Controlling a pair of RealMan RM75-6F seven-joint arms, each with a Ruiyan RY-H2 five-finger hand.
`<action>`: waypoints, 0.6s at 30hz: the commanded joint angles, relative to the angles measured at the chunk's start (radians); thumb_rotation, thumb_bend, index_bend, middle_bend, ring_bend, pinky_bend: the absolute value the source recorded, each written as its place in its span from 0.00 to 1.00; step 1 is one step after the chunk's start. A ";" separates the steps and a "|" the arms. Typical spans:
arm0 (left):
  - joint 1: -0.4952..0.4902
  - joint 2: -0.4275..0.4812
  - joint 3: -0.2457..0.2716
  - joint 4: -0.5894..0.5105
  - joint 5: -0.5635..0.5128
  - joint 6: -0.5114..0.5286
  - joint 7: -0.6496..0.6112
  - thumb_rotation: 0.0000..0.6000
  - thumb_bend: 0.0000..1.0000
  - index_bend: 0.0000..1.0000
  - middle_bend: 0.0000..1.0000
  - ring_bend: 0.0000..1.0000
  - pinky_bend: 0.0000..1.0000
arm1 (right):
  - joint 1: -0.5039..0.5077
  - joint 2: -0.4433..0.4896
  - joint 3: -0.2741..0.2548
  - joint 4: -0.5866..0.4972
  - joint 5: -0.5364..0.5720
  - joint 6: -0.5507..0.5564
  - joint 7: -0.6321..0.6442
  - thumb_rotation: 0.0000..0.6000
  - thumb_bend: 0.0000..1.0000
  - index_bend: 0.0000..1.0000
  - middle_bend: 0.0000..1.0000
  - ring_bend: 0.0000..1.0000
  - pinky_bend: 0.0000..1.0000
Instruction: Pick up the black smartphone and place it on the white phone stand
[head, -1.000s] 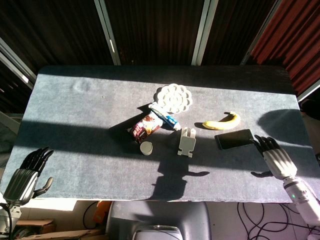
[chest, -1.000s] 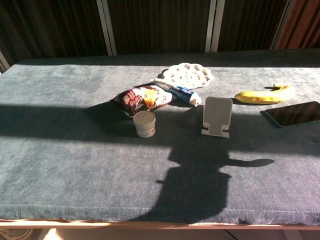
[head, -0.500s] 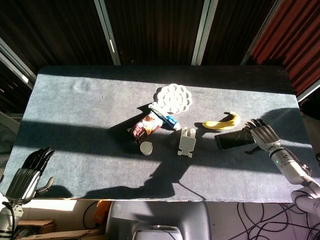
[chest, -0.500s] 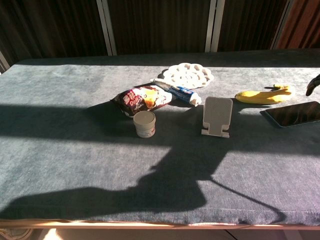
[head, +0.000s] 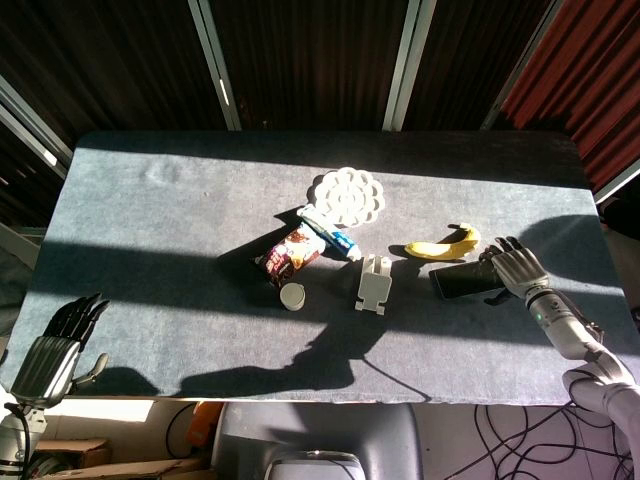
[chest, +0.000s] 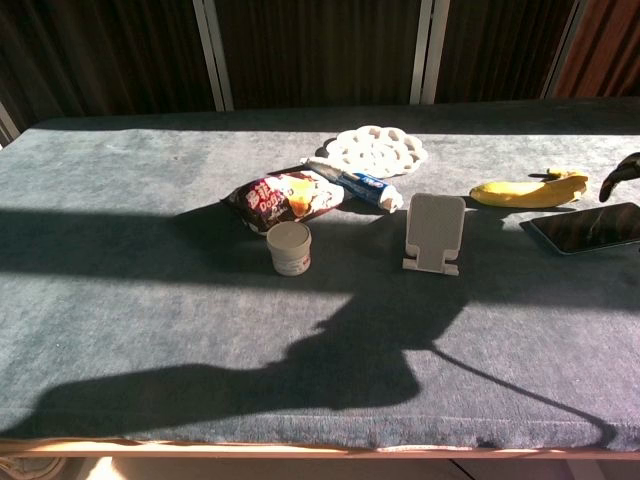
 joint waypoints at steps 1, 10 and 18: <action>0.000 0.000 0.000 0.000 0.000 0.001 -0.001 1.00 0.40 0.00 0.00 0.00 0.09 | 0.007 -0.006 0.001 0.008 0.008 -0.009 -0.001 1.00 0.27 0.36 0.28 0.03 0.00; 0.002 0.001 0.001 0.000 0.002 0.005 -0.003 1.00 0.40 0.00 0.00 0.00 0.09 | 0.022 -0.035 -0.001 0.027 0.036 -0.047 -0.061 1.00 0.27 0.35 0.28 0.03 0.00; 0.001 0.002 0.001 0.001 0.002 0.002 -0.005 1.00 0.40 0.00 0.00 0.00 0.09 | 0.026 -0.055 -0.001 0.041 0.054 -0.060 -0.087 1.00 0.31 0.38 0.28 0.04 0.00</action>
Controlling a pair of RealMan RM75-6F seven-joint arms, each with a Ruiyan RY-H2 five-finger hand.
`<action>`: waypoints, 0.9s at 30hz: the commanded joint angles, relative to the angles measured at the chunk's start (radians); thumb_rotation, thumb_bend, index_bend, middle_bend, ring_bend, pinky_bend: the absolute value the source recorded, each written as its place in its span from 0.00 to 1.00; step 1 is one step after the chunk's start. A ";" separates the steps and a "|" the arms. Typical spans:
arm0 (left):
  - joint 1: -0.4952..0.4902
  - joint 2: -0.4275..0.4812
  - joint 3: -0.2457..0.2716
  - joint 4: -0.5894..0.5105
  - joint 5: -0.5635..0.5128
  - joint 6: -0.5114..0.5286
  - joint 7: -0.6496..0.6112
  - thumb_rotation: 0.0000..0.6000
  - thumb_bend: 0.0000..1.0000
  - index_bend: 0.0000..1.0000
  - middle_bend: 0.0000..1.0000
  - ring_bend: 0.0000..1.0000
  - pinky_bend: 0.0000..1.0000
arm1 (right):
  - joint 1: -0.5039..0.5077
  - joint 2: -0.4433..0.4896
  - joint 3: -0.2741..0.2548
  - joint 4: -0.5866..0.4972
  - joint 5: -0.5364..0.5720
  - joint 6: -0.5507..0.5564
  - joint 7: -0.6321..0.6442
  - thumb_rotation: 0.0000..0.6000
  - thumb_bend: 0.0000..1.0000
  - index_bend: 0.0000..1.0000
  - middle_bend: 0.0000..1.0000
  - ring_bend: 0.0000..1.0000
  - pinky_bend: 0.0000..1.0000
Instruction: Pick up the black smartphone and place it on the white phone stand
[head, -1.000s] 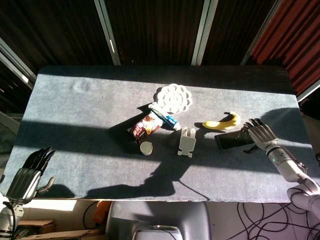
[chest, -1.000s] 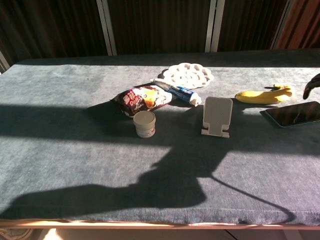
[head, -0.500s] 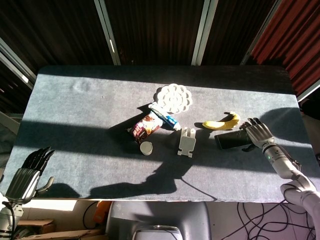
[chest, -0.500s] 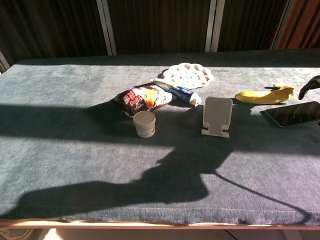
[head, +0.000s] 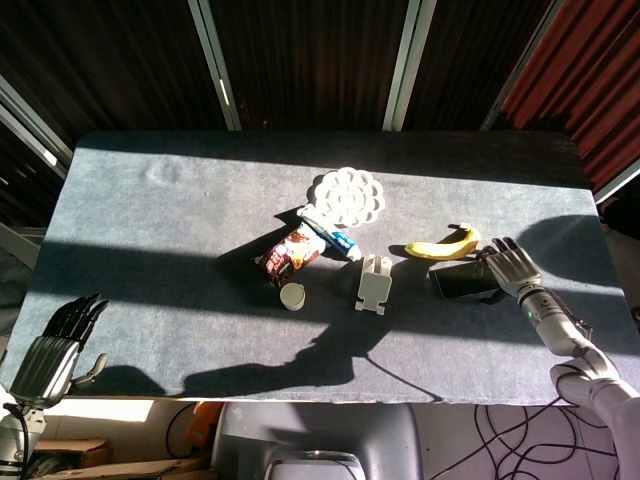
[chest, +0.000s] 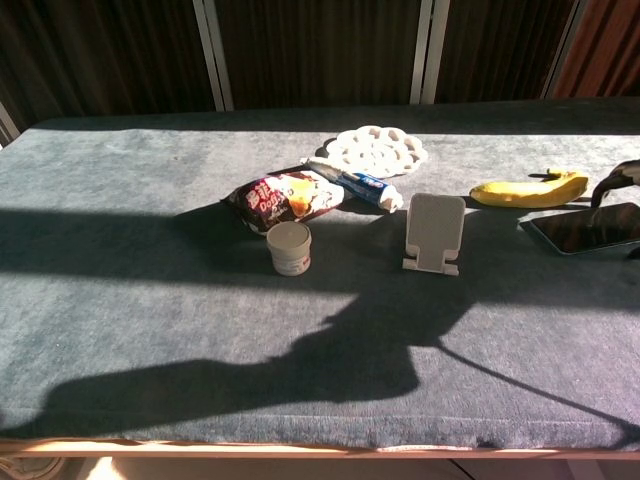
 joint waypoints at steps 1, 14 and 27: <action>0.001 0.000 0.000 0.000 0.001 0.001 0.000 1.00 0.40 0.00 0.00 0.00 0.09 | 0.001 -0.008 -0.002 0.005 0.002 0.000 -0.014 1.00 0.31 0.39 0.28 0.05 0.00; 0.004 0.004 0.002 0.002 0.007 0.009 -0.011 1.00 0.40 0.00 0.00 0.00 0.09 | -0.013 -0.032 0.006 0.016 0.032 0.025 -0.106 1.00 0.33 0.71 0.49 0.28 0.08; 0.007 0.007 0.005 0.003 0.016 0.019 -0.021 1.00 0.40 0.00 0.00 0.00 0.09 | -0.035 -0.006 0.009 -0.053 0.039 0.095 -0.206 1.00 0.35 0.87 0.61 0.42 0.23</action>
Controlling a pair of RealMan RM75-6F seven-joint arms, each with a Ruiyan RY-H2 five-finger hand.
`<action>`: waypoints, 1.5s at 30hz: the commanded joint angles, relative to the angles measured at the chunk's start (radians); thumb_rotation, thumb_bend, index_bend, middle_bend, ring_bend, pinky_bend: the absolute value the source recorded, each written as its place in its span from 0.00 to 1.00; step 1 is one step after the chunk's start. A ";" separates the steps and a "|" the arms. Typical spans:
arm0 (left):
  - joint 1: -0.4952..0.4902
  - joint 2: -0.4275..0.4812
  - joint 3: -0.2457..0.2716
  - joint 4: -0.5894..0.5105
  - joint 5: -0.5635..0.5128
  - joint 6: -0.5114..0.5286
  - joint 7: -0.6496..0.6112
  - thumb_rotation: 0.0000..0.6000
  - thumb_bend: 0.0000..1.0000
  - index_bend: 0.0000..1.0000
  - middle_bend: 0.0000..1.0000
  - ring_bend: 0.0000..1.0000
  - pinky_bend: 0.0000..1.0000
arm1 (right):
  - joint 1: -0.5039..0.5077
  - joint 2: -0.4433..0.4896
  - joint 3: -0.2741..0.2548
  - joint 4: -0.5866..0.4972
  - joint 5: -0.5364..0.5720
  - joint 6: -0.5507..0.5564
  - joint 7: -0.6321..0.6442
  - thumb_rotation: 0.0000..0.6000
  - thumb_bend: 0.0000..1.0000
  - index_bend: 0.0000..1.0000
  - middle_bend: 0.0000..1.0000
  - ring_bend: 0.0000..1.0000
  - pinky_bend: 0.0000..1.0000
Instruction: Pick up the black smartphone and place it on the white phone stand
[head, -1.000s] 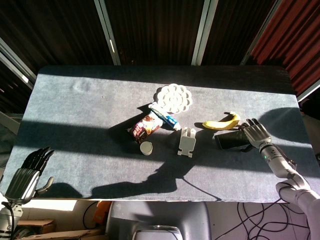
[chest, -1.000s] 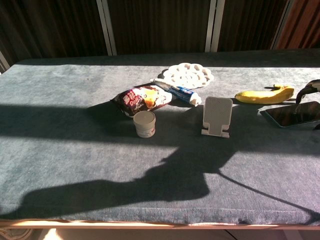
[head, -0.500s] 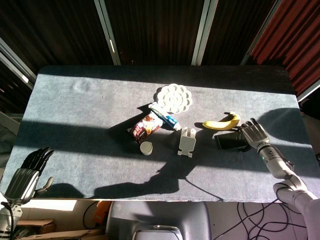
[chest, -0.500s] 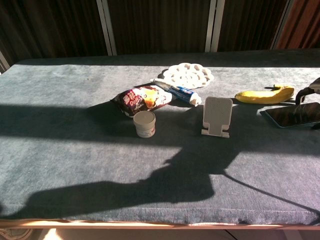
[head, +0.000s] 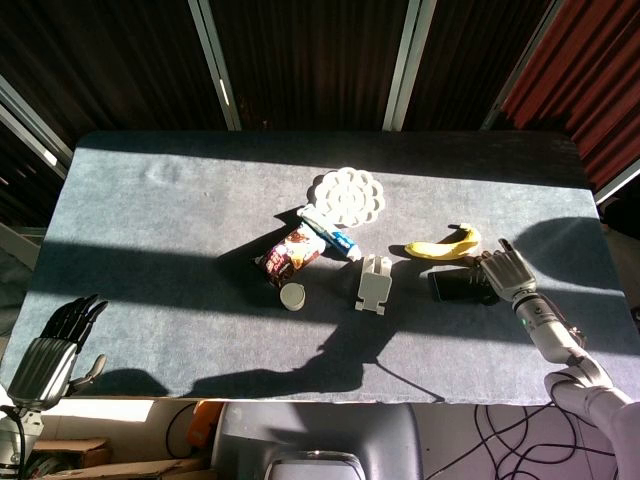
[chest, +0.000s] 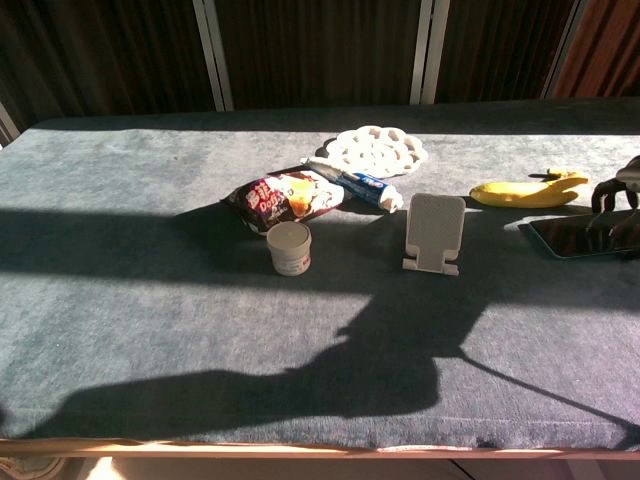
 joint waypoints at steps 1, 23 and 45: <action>0.001 0.001 0.001 0.000 0.002 0.001 -0.002 1.00 0.40 0.00 0.00 0.00 0.09 | -0.006 0.012 0.004 -0.023 0.009 0.006 -0.031 1.00 0.35 0.88 0.62 0.43 0.23; 0.002 0.004 0.006 0.005 0.013 0.004 -0.017 1.00 0.40 0.00 0.00 0.00 0.09 | -0.031 -0.012 -0.006 -0.046 0.030 0.022 -0.117 1.00 0.35 0.95 0.68 0.52 0.28; 0.006 0.010 0.007 0.008 0.020 0.020 -0.040 1.00 0.40 0.00 0.00 0.00 0.09 | -0.066 0.114 0.006 -0.252 -0.047 0.303 -0.412 1.00 0.35 0.98 0.70 0.54 0.30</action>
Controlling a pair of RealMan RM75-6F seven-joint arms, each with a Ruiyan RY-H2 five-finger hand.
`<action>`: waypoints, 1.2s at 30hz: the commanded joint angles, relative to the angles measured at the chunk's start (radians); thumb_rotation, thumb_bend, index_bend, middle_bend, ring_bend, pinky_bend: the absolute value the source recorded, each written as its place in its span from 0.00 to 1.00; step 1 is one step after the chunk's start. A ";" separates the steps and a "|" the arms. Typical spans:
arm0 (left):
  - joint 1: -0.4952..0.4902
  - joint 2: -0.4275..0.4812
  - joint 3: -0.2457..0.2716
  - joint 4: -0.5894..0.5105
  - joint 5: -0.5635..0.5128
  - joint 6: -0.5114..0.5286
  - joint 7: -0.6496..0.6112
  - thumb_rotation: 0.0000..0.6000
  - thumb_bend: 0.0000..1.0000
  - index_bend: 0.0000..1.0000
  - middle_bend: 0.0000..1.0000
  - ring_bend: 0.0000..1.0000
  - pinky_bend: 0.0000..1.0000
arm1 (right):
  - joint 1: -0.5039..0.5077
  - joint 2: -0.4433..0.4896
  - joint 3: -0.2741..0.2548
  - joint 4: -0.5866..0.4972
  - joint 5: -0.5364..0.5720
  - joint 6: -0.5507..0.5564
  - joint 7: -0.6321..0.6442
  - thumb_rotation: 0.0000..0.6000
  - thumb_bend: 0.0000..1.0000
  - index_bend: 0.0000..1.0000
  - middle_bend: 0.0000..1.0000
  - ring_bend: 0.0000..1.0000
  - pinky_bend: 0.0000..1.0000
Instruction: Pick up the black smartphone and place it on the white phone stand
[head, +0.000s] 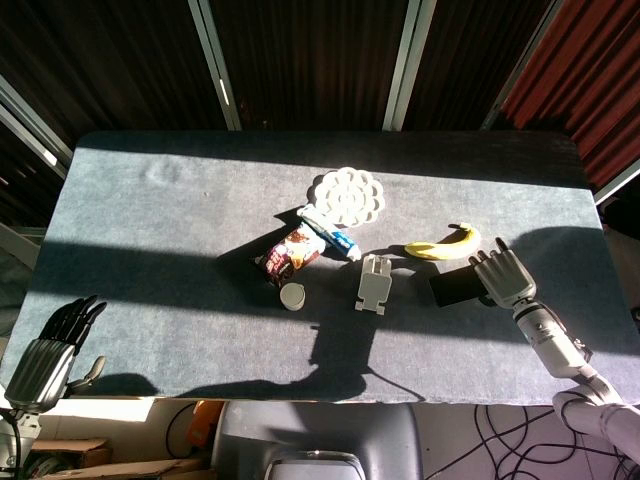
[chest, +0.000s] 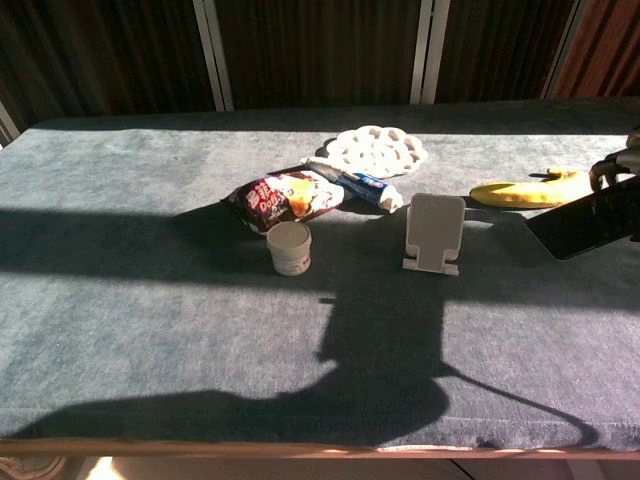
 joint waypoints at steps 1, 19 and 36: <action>0.001 0.002 0.000 0.003 0.002 0.002 -0.008 1.00 0.40 0.00 0.00 0.00 0.09 | -0.006 0.034 0.009 -0.073 -0.018 0.060 -0.108 1.00 0.35 0.98 0.70 0.54 0.30; 0.002 0.013 0.008 0.014 0.024 0.018 -0.054 1.00 0.40 0.00 0.00 0.00 0.09 | 0.010 0.129 0.040 -0.300 -0.117 0.232 -0.438 1.00 0.35 0.98 0.71 0.54 0.31; 0.002 0.017 0.013 0.019 0.030 0.018 -0.070 1.00 0.40 0.00 0.00 0.00 0.09 | 0.220 0.172 0.039 -0.335 -0.431 0.165 -0.772 1.00 0.35 0.98 0.73 0.55 0.34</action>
